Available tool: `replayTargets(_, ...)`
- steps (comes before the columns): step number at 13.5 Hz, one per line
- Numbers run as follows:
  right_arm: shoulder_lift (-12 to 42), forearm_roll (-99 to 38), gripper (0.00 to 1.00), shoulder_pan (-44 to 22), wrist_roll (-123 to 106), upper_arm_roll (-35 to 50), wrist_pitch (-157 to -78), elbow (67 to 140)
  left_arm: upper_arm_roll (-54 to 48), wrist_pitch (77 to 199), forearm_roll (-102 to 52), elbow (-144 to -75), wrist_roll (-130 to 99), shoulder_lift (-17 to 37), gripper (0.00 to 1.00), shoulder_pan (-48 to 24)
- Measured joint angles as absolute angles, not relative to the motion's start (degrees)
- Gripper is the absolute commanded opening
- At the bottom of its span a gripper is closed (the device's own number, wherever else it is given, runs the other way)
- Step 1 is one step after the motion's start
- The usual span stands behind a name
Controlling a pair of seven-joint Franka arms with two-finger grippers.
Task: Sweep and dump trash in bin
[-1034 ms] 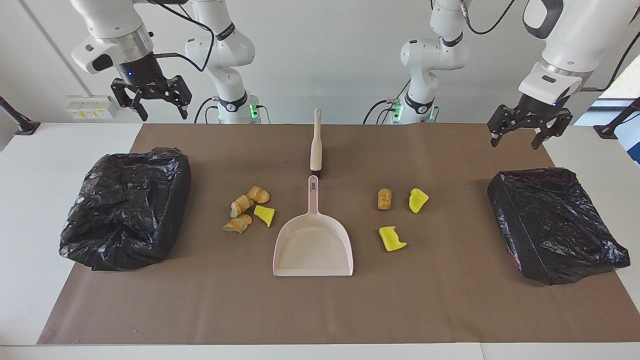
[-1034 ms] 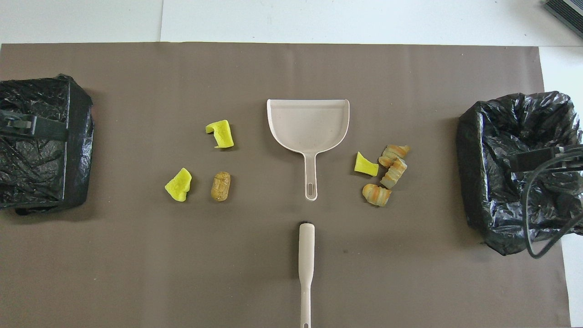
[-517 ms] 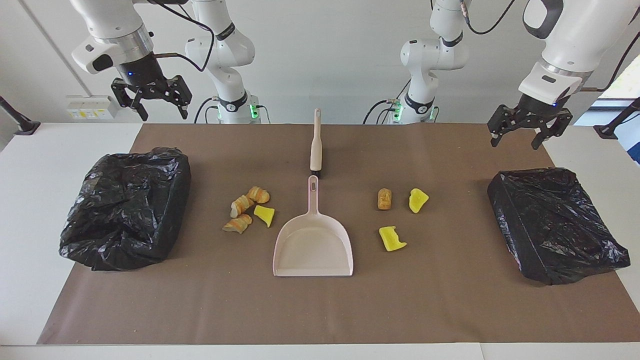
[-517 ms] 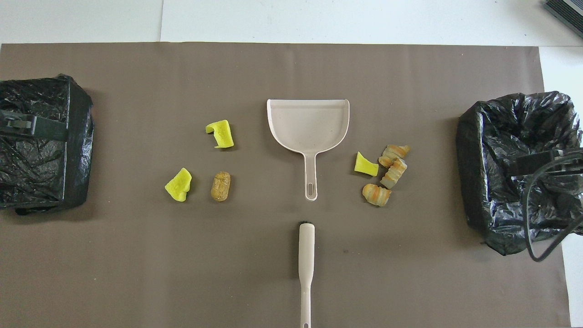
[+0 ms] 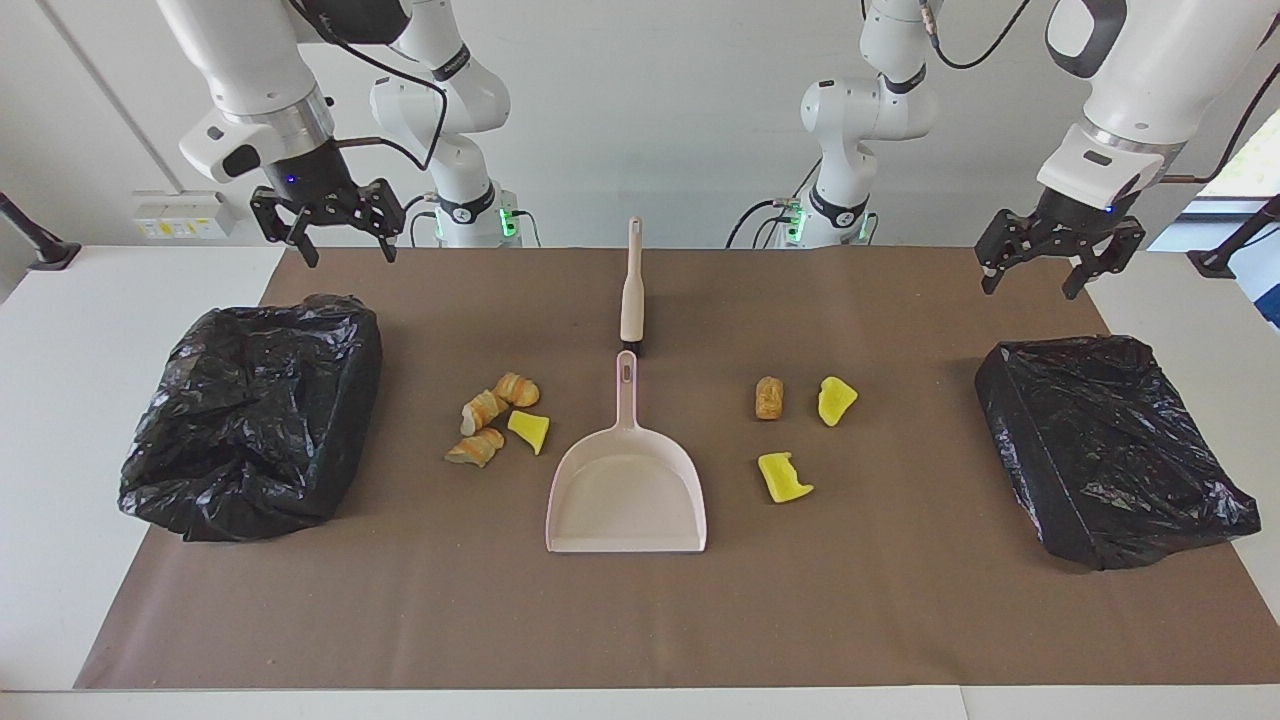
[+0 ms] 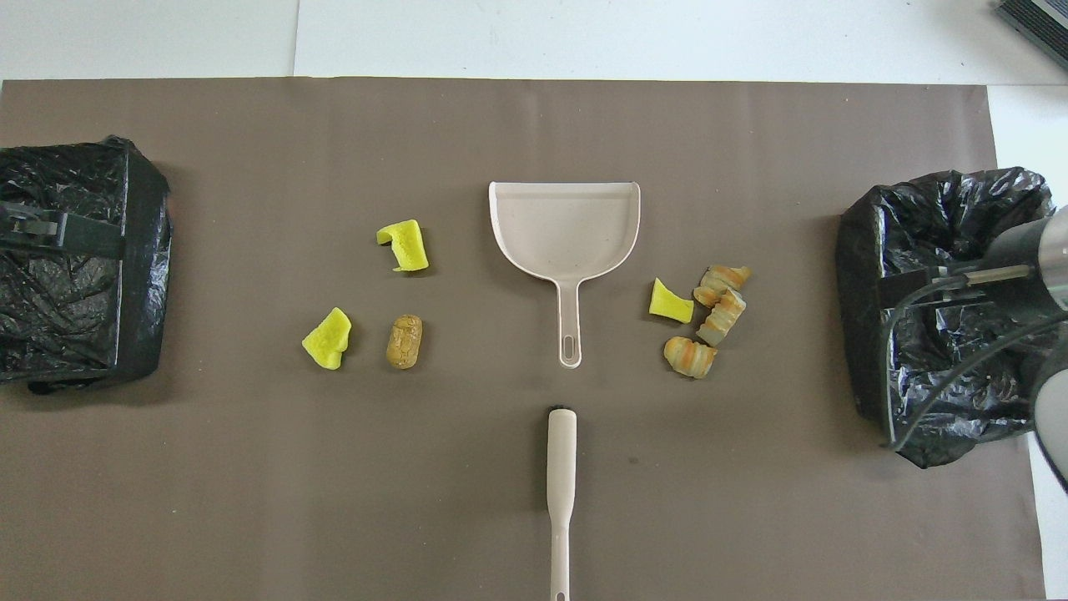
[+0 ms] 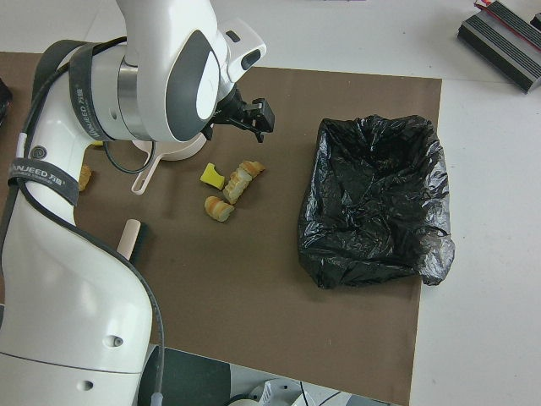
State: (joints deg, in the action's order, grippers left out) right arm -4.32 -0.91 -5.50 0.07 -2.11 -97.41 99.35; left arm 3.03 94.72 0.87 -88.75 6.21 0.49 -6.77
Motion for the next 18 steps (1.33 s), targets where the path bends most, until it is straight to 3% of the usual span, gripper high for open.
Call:
replayTargets(7,7.6,-0.9,1.0,-14.5,15.2,-1.9,-110.9,99.5,3.0,94.7,0.9,-88.7,6.2,0.5,1.0,-6.8)
replayTargets(11,14.9,-0.9,1.0,-20.4,25.0,-1.9,-113.8,95.7,3.0,94.7,0.9,-88.7,6.2,0.5,1.0,-6.8)
replayTargets(15,19.6,-0.9,1.0,-24.9,28.3,-1.8,-119.8,95.0,3.0,94.7,0.9,-88.7,6.2,0.5,1.0,-6.8)
replayTargets(18,22.1,-0.9,1.0,-29.4,28.8,-1.8,-120.1,95.1,3.0,94.7,0.9,-88.7,6.2,0.5,1.0,-6.8)
